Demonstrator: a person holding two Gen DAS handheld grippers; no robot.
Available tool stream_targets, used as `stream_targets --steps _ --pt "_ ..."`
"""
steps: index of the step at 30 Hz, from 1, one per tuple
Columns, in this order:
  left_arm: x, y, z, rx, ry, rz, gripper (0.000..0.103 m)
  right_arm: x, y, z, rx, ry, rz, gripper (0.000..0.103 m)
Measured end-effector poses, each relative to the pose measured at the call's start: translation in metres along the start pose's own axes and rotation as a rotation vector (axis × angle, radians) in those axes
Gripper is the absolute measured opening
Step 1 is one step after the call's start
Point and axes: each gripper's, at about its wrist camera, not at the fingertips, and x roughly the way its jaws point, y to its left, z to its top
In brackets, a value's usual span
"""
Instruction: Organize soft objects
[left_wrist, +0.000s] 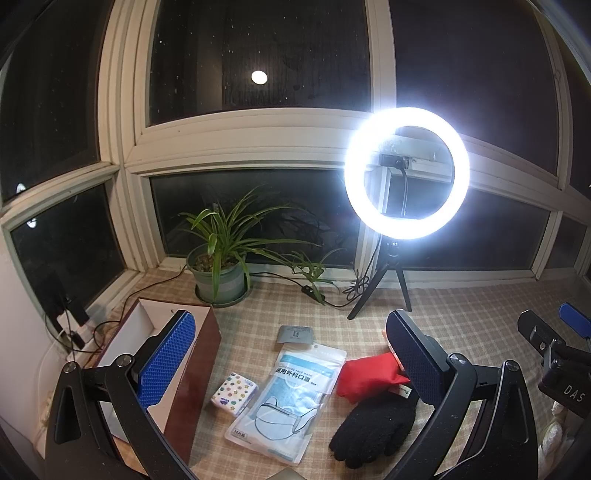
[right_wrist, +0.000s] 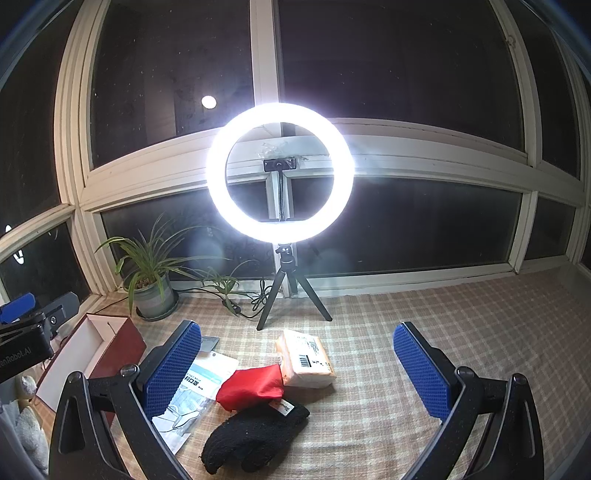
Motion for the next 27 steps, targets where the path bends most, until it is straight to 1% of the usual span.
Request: stream_targets --steps 19,27 --pt "0.0 0.0003 -0.0006 0.0 0.0 0.001 0.103 0.0009 0.0018 -0.0017 -0.005 0.003 -0.001 0.103" --pt "0.0028 0.0028 -0.0002 -0.004 0.012 -0.002 0.103 0.0044 -0.0001 -0.0045 -0.013 0.009 -0.008 0.103"
